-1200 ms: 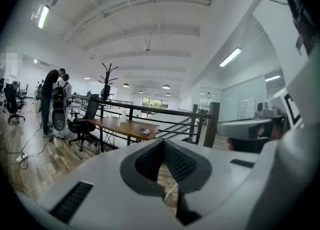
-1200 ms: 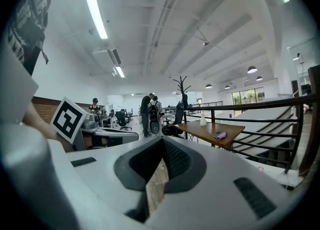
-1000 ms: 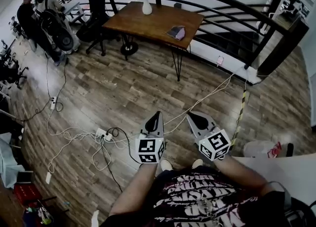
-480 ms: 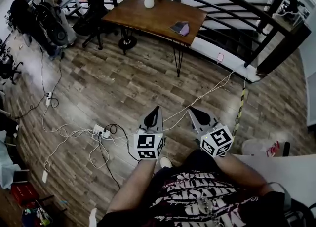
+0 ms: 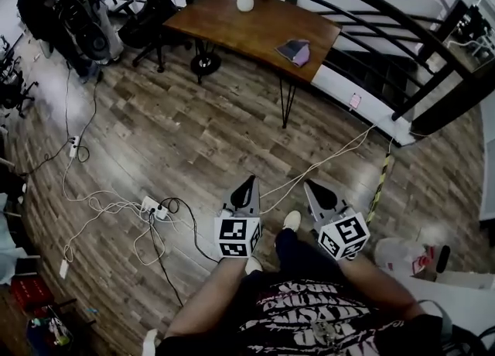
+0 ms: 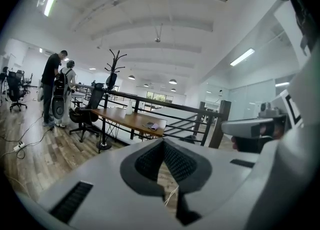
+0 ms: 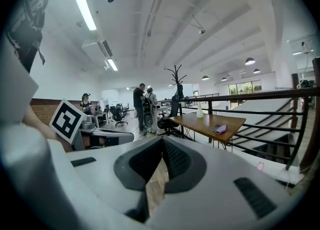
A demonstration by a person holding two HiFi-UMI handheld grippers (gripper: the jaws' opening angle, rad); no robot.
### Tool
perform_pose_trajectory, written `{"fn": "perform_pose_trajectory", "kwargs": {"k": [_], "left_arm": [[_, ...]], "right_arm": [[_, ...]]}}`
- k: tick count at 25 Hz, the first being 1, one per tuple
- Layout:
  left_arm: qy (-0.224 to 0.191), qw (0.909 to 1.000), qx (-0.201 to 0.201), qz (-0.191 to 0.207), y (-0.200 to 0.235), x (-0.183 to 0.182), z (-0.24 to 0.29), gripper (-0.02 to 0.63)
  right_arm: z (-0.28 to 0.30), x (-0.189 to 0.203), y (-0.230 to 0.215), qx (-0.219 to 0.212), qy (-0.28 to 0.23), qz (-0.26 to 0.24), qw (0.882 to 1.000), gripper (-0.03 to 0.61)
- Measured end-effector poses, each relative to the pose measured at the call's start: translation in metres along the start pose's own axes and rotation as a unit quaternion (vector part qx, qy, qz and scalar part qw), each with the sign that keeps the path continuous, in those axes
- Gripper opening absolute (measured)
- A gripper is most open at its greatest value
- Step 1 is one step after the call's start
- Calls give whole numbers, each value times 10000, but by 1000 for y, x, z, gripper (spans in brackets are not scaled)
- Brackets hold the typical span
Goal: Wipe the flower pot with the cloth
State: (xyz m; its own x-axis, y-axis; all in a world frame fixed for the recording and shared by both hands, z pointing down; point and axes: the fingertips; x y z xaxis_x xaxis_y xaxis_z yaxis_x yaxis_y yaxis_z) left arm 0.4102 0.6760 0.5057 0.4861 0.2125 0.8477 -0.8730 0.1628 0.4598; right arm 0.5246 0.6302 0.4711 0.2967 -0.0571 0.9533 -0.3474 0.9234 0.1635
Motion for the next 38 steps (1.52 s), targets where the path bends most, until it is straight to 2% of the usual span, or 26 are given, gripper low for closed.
{"fn": "perform_pose_trajectory", "kwargs": {"k": [5,9,15,24,34,38], "left_arm": [[27,9999,-123,27,-11,-20,69,-2],[-103,9997,-210,43,-28,-51,128,-2],[-395,9978,-515,159,-36,-83,172,-2],[-460,9948,-882,209,-6,-112,184,-2],[-373,9964,-729,204,51,-132,214,-2],[-369,9971,-661,-107,84,-142,219,-2]], "right_arm": [[33,0,-83,61,-28,56,10000,-2],[56,-8,-152,43,-152,29,9999,-2],[81,-15,-208,-153,-380,2,9992,-2],[123,-25,-217,-403,-452,177,9980,-2],[184,-22,-202,-392,-237,130,9989,-2],[216,-25,-187,-403,-86,97,9991,-2]]}}
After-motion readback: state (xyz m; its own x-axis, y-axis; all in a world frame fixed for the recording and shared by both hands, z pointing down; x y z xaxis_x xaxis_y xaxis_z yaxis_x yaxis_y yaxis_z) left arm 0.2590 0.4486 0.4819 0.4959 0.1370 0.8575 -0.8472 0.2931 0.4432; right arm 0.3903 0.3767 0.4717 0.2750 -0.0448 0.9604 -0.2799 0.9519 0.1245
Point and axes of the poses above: the fingertips, and each gripper's own axes: z forward along the fingers, y to its left, x out of its underside, and after that the axes turned 15 degrees about -z, right-handed
